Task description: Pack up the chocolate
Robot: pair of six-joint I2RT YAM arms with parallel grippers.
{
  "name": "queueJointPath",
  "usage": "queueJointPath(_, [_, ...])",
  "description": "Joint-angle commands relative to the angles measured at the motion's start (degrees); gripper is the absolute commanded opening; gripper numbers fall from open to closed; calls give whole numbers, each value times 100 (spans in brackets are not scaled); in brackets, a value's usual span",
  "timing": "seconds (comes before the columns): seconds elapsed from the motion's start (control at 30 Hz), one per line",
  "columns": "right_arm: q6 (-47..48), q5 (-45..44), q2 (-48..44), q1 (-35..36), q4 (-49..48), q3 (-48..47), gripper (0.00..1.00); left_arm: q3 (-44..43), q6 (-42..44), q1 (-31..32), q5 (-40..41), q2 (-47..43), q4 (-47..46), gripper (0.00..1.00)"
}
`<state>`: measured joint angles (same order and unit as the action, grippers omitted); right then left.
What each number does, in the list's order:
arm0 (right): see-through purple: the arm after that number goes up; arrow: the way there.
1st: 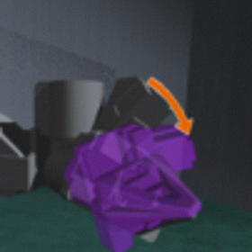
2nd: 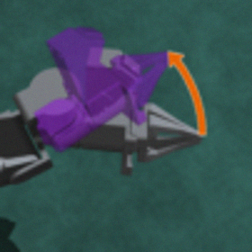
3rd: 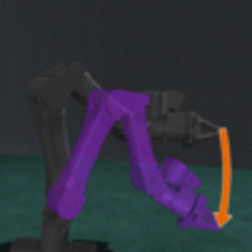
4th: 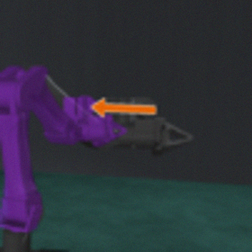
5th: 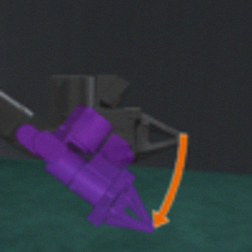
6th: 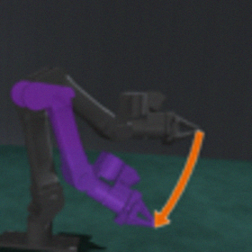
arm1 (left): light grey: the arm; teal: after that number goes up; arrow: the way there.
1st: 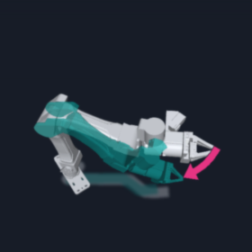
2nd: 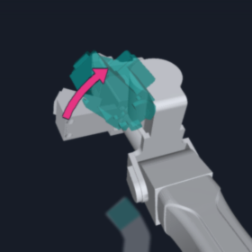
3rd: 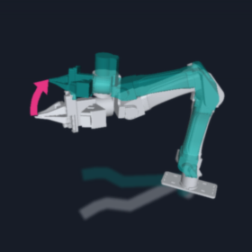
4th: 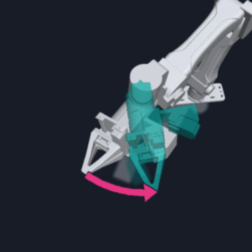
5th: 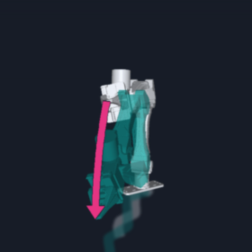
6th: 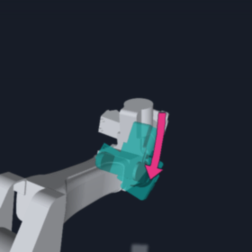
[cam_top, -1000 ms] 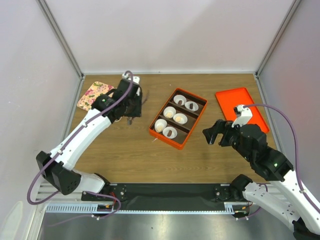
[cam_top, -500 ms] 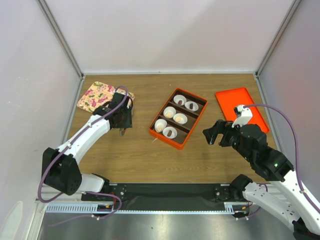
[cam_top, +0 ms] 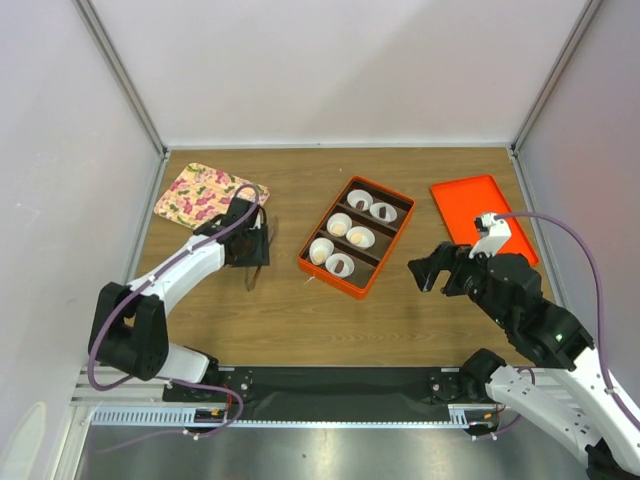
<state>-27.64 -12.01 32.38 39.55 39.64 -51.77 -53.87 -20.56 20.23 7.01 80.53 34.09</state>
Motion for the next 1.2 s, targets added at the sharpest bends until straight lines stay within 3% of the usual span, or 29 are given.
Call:
queueJointPath(0.0, [-84,58,-206,-18,-88,17,97,157,-54,-28,-85,94,-271,56])
queueJointPath(0.7, [4,129,-461,-9,62,167,98,807,-493,517,-156,657,-658,69])
queueJointPath(0.93, [-13,155,-443,-9,44,158,97,737,-616,570,108,385,-307,86])
queueJointPath(1.1, [-40,155,-391,-17,70,106,98,378,-643,579,266,86,150,90])
queueJointPath(1.13, [-31,138,-347,-9,88,88,98,238,-634,579,284,51,229,99])
queueJointPath(1.17, [-31,138,-329,-9,88,62,98,149,-643,570,301,-28,378,100])
